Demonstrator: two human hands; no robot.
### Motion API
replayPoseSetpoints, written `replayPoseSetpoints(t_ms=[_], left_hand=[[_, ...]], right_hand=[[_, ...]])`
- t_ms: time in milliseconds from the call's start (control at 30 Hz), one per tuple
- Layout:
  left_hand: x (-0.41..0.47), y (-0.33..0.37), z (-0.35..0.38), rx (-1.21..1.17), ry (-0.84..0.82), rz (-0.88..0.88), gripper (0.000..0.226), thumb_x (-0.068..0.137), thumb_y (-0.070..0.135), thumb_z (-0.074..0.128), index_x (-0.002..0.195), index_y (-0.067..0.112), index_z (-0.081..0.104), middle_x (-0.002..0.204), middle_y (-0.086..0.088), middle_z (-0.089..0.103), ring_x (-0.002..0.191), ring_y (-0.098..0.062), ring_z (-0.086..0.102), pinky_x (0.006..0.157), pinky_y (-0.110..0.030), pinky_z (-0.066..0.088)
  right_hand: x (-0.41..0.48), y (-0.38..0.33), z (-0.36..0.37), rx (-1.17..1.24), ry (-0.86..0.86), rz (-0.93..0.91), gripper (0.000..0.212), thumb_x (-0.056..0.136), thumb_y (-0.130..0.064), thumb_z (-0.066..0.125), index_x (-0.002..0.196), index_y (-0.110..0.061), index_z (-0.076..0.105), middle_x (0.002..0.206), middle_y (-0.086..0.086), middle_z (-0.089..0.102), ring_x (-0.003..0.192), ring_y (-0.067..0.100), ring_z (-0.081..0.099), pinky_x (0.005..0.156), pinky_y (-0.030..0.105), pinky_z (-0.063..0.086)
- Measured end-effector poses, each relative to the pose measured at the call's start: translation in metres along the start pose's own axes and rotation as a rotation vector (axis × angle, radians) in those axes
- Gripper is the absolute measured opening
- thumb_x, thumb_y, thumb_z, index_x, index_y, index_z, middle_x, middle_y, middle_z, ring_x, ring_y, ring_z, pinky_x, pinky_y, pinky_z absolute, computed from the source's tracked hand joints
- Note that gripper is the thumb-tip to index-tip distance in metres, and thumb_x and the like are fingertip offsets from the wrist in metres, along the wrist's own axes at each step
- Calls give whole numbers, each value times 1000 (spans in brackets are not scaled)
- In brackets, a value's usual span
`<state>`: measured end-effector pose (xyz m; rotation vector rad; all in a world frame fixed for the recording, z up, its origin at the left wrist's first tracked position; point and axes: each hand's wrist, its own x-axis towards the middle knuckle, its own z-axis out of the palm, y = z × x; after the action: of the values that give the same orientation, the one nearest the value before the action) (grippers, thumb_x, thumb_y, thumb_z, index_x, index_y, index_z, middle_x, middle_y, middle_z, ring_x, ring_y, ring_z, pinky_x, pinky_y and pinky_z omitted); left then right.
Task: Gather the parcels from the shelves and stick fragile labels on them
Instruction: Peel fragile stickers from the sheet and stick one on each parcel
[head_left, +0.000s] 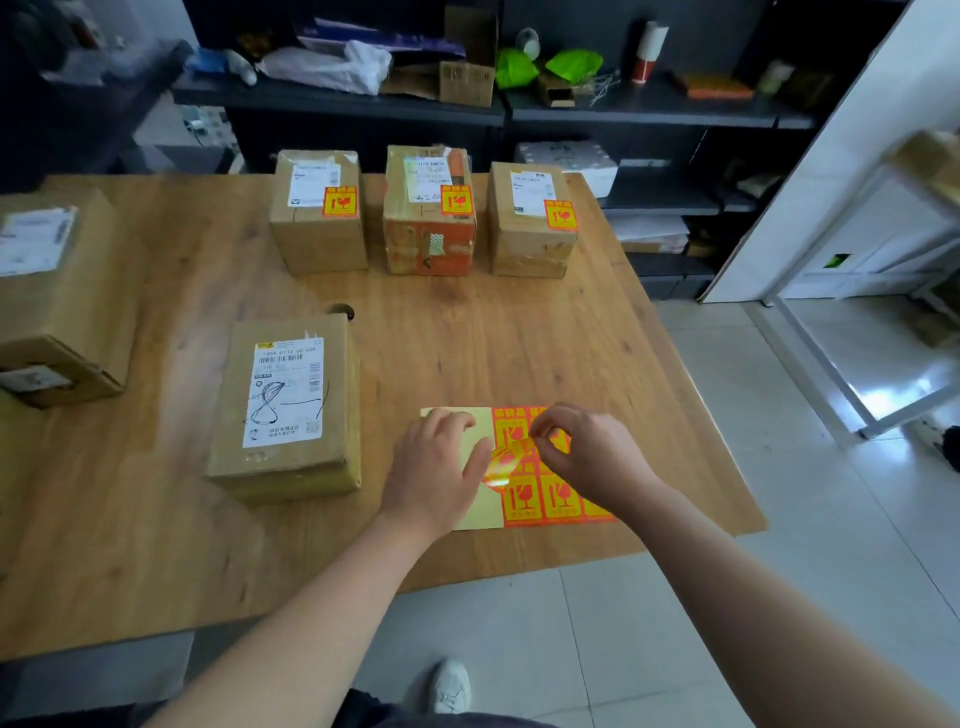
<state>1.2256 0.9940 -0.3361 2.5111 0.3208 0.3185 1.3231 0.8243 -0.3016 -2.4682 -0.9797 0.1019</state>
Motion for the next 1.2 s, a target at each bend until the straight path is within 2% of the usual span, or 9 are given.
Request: replayPoseSetpoints(t_ms=[167, 267, 400, 500, 600, 767, 900, 1067, 1200], left_hand=[[-10, -7, -14, -88, -45, -15, 11, 92, 25, 56, 88, 16, 60, 87, 6, 59, 83, -16, 56, 67, -27, 42], [-16, -13, -23, -204, 45, -142, 10, 90, 22, 59, 81, 18, 60, 77, 6, 64, 72, -13, 58, 62, -28, 44], [-21, -21, -40, -399, 218, -335, 14, 88, 22, 62, 75, 22, 59, 70, 12, 63, 65, -1, 57, 57, -15, 43], [-26, -31, -57, -548, 336, -444, 16, 88, 20, 65, 73, 24, 59, 70, 10, 64, 65, -1, 58, 58, -12, 42], [-30, -43, -73, -675, 369, -542, 11, 88, 22, 64, 78, 18, 63, 75, 1, 68, 70, -14, 63, 65, -27, 50], [-35, -63, -94, -794, 372, -648, 12, 89, 18, 64, 80, 10, 66, 82, -4, 71, 79, -21, 68, 77, -44, 56], [-35, -82, -109, -790, 352, -684, 11, 89, 21, 64, 82, 13, 67, 85, 5, 70, 82, -17, 68, 78, -43, 57], [-30, -99, -117, -792, 298, -680, 10, 88, 22, 64, 81, 15, 67, 88, 2, 72, 80, -16, 67, 77, -39, 57], [-23, -111, -121, -622, 224, -595, 13, 88, 23, 63, 80, 14, 68, 82, -1, 71, 72, -15, 64, 67, -29, 52]], right_hand=[[16, -25, 8, -5, -33, -102, 10, 84, -20, 63, 91, -22, 69, 91, -7, 66, 85, 17, 62, 72, 33, 49], [19, -39, 17, 109, 39, -97, 17, 83, -20, 66, 100, -23, 69, 96, -8, 63, 86, 13, 60, 76, 30, 47], [21, -62, 36, 251, 63, 62, 41, 82, -26, 70, 120, -21, 55, 96, -10, 60, 89, 5, 57, 79, 24, 46], [27, -81, 48, 342, 17, 156, 30, 83, -34, 69, 108, -21, 57, 90, -11, 63, 84, 2, 58, 71, 15, 43], [34, -102, 56, 486, -33, 197, 13, 85, -31, 67, 87, -18, 64, 73, -12, 64, 66, -2, 56, 58, 10, 39], [45, -136, 66, 628, -85, 242, 18, 88, -24, 63, 70, -22, 64, 61, -11, 61, 53, -2, 50, 50, 11, 38], [56, -158, 73, 657, -113, 329, 23, 93, -26, 53, 80, -15, 69, 70, -3, 65, 65, 8, 59, 58, 18, 45], [64, -171, 81, 620, -99, 329, 23, 90, -32, 60, 72, -18, 65, 62, -6, 61, 48, -2, 47, 42, 13, 35], [69, -172, 89, 521, -55, 330, 24, 88, -26, 62, 64, -22, 60, 56, -8, 59, 46, -1, 46, 43, 13, 37]])
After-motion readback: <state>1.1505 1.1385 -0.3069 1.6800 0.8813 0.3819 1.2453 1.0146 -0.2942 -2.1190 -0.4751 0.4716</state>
